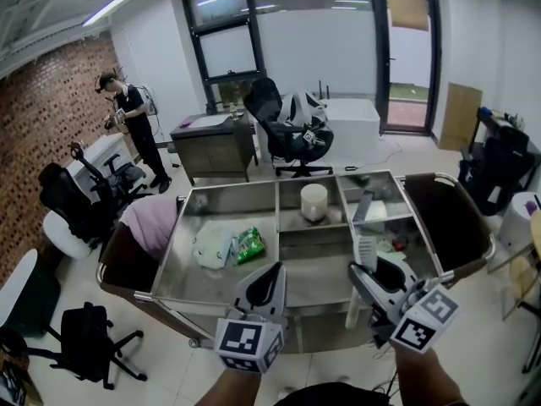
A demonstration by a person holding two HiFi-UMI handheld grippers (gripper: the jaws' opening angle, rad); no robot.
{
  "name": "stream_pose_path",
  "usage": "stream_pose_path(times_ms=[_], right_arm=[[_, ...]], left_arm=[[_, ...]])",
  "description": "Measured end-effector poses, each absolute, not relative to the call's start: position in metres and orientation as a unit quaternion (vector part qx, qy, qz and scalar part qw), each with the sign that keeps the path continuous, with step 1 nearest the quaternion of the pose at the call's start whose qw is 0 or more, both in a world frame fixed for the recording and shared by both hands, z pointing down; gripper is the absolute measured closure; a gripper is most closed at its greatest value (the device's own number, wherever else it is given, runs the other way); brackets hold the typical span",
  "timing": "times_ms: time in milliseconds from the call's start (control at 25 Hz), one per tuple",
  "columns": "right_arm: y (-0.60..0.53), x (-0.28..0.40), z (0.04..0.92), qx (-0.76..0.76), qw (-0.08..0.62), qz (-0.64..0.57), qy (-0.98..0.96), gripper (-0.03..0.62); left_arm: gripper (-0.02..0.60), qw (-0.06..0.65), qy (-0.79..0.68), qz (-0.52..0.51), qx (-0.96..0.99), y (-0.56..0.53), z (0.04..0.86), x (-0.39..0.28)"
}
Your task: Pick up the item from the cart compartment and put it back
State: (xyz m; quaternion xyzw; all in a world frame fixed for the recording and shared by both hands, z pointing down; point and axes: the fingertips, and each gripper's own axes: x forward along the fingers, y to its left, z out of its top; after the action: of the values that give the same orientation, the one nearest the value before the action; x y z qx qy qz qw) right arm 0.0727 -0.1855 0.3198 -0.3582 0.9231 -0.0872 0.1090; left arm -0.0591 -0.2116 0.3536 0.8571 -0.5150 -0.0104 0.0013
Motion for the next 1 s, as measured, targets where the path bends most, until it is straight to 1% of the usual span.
stream_pose_path(times_ms=[400, 720, 920, 1000], right_arm=[[-0.188, 0.076, 0.315, -0.361, 0.113, -0.085, 0.922, 0.441], [-0.204, 0.079, 0.276, -0.37, 0.115, -0.043, 0.921, 0.441], [-0.232, 0.071, 0.26, -0.378, 0.091, -0.021, 0.921, 0.441], [-0.244, 0.064, 0.26, -0.38, 0.077, -0.016, 0.922, 0.441]], left_arm=[[0.581, 0.0, -0.514, -0.014, 0.857, -0.215, 0.355, -0.06], [0.581, -0.002, -0.519, -0.012, 0.855, -0.217, 0.358, -0.064], [0.581, -0.012, -0.522, -0.009, 0.853, -0.217, 0.357, -0.066], [0.581, -0.004, -0.521, -0.008, 0.853, -0.216, 0.355, -0.065]])
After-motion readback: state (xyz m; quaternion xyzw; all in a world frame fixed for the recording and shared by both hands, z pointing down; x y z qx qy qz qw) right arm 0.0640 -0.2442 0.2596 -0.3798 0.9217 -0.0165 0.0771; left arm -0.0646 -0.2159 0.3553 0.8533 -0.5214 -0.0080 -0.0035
